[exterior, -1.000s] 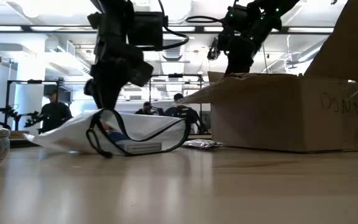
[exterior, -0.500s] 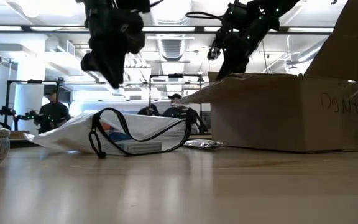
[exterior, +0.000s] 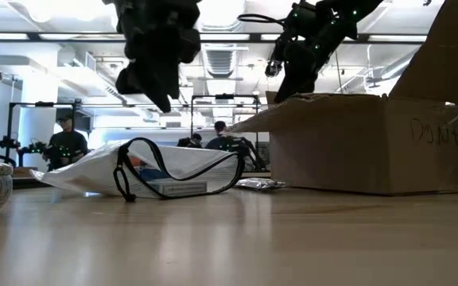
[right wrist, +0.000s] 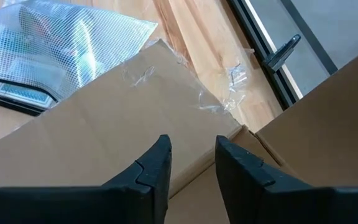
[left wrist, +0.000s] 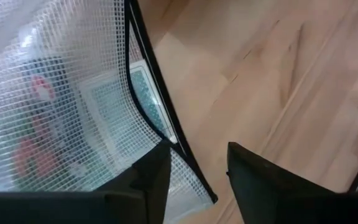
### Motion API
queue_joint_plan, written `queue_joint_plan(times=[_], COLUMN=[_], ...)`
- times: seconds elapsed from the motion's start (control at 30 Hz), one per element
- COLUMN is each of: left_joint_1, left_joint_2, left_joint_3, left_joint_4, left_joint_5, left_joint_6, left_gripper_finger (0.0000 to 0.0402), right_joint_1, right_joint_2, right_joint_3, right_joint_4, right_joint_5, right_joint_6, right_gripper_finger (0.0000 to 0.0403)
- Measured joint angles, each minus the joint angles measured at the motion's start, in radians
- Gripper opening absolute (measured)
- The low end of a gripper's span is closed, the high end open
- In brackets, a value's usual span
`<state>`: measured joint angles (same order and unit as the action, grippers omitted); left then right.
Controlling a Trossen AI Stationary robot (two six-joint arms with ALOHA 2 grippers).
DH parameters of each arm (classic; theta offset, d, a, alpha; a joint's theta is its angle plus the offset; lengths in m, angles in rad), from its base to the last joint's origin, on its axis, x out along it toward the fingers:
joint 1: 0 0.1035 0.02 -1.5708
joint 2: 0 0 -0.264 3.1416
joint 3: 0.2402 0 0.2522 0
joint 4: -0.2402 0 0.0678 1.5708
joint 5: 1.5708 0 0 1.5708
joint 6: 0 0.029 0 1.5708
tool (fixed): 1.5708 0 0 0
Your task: Unpack boxes
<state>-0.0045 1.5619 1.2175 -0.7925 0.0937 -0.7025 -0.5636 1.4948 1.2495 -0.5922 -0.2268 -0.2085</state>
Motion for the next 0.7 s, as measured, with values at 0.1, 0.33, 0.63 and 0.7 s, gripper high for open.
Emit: queue_joint_plan(times=[0.1,0.33,0.63,0.7], left_joint_1=[-0.015,-0.067,-0.101,-0.105], left_joint_2=[0.023,0.078,0.152,0.174], left_joint_3=[0.0,0.0,0.0,0.0], left_joint_4=[0.013,0.016,0.026,0.021], left_joint_5=[-0.001,0.002,0.002,0.003], left_joint_6=[-0.014,-0.01,0.008,0.015], left_gripper_finger=[0.0165,0.0214,0.0237,0.0236], right_joint_1=[0.0,0.0,0.0,0.0], right_joint_2=[0.0,0.0,0.0,0.0], right_joint_3=[0.0,0.0,0.0,0.0], right_joint_4=[0.0,0.005,0.008,0.008], right_joint_5=[0.0,0.0,0.001,0.001], right_joint_6=[0.0,0.0,0.017,0.026], right_gripper_finger=[0.012,0.0131,0.0124,0.012])
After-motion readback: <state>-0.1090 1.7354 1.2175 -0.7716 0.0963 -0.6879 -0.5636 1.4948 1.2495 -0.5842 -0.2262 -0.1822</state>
